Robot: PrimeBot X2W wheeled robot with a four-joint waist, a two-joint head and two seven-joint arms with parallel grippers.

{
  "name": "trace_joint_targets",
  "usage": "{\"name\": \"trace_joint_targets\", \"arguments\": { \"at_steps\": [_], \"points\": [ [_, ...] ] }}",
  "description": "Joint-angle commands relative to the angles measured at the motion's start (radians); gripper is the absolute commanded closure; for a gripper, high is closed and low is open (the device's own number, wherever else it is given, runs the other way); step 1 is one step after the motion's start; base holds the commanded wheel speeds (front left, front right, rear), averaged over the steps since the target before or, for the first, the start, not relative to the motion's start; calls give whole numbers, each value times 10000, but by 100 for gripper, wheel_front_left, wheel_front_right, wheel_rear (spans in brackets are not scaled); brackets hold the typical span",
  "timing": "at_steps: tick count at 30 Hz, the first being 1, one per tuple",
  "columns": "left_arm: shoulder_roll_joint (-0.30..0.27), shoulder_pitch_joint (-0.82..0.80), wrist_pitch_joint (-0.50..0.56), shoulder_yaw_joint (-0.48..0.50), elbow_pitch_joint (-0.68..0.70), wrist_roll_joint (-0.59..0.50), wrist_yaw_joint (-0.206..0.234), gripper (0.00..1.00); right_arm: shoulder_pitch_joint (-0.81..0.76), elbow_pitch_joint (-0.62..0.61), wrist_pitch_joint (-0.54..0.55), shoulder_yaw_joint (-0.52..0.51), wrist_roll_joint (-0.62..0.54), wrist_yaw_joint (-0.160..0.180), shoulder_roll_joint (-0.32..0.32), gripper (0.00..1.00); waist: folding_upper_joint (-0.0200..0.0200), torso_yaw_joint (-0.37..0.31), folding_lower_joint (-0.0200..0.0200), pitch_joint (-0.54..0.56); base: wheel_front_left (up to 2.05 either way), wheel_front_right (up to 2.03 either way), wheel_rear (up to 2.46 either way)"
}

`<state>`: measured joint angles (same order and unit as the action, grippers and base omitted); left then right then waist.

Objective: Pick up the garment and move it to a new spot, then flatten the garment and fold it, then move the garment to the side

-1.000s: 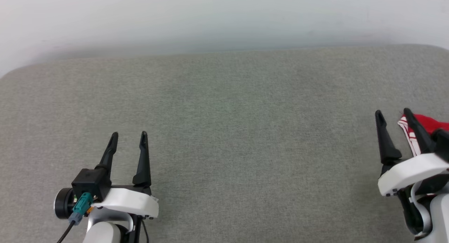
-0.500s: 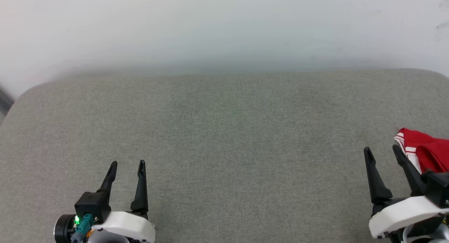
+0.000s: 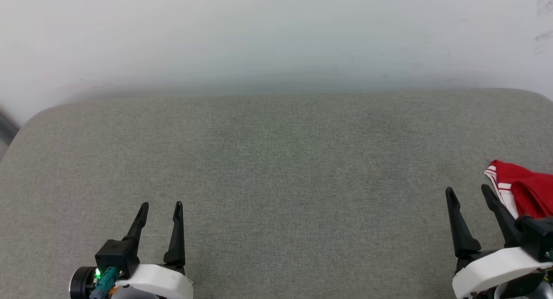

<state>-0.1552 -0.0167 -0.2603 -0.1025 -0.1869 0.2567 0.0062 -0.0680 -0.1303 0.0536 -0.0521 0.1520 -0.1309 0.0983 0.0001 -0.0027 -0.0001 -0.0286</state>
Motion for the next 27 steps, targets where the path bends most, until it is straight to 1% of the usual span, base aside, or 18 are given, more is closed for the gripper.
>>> {"name": "trace_joint_targets", "arguments": {
  "at_steps": [1,9,10,15,27],
  "points": [
    [3,-125,-67,19,-24,-37,-3,0,48,-43,-7,36,13,3,1,0,-1,3,1,-17,0,0,0],
    [69,-241,-59,45,-116,7,-34,0,-42,-33,21,0,14,3,38,0,-1,37,1,1,0,0,0],
    [69,-251,-57,38,-124,6,-47,100,-77,-38,15,3,-3,3,39,100,-1,47,1,11,0,0,0],
    [126,-37,98,82,-381,187,-53,100,-16,303,10,14,153,0,-33,100,-1,43,1,9,0,0,0],
    [272,-202,704,435,-411,2362,-268,100,292,853,114,-95,2520,0,-105,100,-1,41,1,33,0,0,0]
  ]
}}
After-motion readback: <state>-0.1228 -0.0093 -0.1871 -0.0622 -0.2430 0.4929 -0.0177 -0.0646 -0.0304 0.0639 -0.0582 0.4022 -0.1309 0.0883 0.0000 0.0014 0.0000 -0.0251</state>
